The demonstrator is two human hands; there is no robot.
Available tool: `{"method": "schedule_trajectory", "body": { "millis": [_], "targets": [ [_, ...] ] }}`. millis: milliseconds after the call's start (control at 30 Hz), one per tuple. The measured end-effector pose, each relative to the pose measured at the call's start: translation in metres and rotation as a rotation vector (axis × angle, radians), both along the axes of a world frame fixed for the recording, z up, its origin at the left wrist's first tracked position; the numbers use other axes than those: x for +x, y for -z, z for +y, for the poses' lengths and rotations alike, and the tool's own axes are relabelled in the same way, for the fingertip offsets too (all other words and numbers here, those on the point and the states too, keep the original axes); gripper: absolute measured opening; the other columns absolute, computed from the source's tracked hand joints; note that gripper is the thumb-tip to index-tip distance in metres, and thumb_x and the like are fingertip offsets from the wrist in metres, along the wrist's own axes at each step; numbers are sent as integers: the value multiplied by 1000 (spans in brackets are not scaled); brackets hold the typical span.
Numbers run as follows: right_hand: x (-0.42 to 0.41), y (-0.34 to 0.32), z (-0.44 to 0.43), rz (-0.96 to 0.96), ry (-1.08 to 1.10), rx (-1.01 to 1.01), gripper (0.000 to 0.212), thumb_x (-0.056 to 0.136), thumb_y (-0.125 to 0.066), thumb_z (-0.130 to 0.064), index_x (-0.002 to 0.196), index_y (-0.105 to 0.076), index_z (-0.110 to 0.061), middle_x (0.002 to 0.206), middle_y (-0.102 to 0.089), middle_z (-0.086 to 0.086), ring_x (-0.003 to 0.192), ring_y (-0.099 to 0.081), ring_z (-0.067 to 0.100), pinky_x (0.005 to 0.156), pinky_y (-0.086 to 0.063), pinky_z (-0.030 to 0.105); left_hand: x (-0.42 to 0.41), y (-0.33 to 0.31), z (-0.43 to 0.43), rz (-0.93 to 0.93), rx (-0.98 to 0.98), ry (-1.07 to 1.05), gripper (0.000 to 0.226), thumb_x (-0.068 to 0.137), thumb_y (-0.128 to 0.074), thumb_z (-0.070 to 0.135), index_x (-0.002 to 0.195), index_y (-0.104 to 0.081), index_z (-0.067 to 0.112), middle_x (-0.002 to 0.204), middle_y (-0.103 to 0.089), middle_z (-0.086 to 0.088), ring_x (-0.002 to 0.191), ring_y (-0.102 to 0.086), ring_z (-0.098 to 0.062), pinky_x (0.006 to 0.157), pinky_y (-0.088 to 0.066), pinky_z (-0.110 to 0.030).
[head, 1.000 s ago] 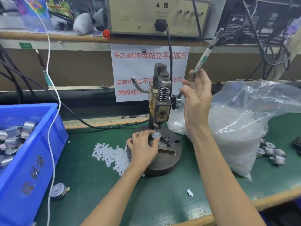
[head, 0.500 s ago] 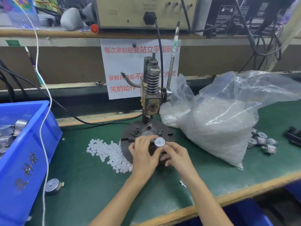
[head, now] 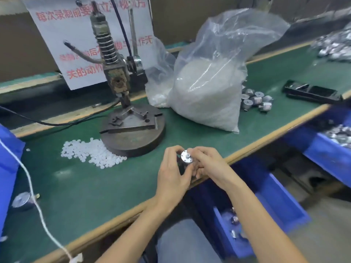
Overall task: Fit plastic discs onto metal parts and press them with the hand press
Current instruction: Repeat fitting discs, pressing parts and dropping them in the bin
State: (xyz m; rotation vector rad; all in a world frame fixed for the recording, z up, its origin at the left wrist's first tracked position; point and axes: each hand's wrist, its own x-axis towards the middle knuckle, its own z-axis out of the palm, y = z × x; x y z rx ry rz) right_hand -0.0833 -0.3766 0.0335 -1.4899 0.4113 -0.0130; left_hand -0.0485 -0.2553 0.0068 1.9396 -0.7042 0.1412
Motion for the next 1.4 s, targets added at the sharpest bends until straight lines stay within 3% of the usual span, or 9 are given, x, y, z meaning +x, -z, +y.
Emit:
{"method": "schedule_trajectory", "body": {
  "millis": [200,400,533,700,767,900,1167,1267,1400],
  "targets": [
    [-57,17,-27,40,25,8,25,95,-50,-26,77,-58,-11,48,-52,5,42,-48,16,44,-37,25,-48,9,-27,74,81,133,38,75,-74,21,94,-43,31,89,-53,12,79,-51,-2,75,-38,-16],
    [-98,53,-54,79,102,92,26,95,-49,-29,79,-60,-12,59,-55,8,44,-48,15,44,-40,24,-72,21,-48,-80,307,178,35,71,-75,47,93,-53,30,87,-52,23,89,-45,1,82,-19,-21],
    [-110,112,-82,233,304,140,29,96,-49,-33,78,-55,-12,58,-55,4,45,-48,15,49,-36,25,-71,22,-64,-110,344,199,28,75,-75,39,95,-58,28,91,-57,20,94,-44,0,81,-15,-21],
    [-119,221,-100,794,200,-554,31,100,-40,-31,97,-51,-2,104,-58,25,107,-56,36,83,-41,36,-58,15,-73,-114,367,214,24,76,-75,21,96,-61,23,92,-56,16,84,-47,-6,77,-18,-23],
    [-124,248,-100,884,110,-601,36,100,-39,-30,117,-46,0,124,-55,24,118,-51,37,90,-40,38,-52,12,-74,-78,339,219,23,76,-74,15,95,-62,20,89,-54,16,74,-46,-3,77,-22,-24],
    [-130,276,-97,968,25,-622,33,97,-42,-24,124,-43,-4,129,-52,20,121,-50,34,92,-40,35,-44,10,-71,-56,305,225,22,75,-74,10,91,-63,20,80,-49,22,65,-49,0,77,-36,-27],
    [-129,275,-101,895,291,-532,13,90,-44,-7,98,-54,-6,109,-60,18,103,-57,34,78,-43,32,-40,12,-69,-45,284,241,25,76,-73,10,74,-55,27,70,-55,17,64,-49,-5,73,-35,-20],
    [-123,249,-106,686,517,-557,24,91,-47,-12,68,-42,-12,72,-56,7,78,-53,31,63,-33,32,-37,8,-65,3,226,262,24,78,-71,7,73,-55,25,69,-55,15,67,-52,-8,68,-45,-28],
    [-97,173,-113,309,843,-569,36,92,-52,-19,60,-38,-11,52,-39,-3,59,-38,20,58,-30,33,-30,-4,-58,4,195,228,25,76,-71,9,72,-54,26,68,-55,15,65,-49,-6,66,-42,-26]
  ]
}}
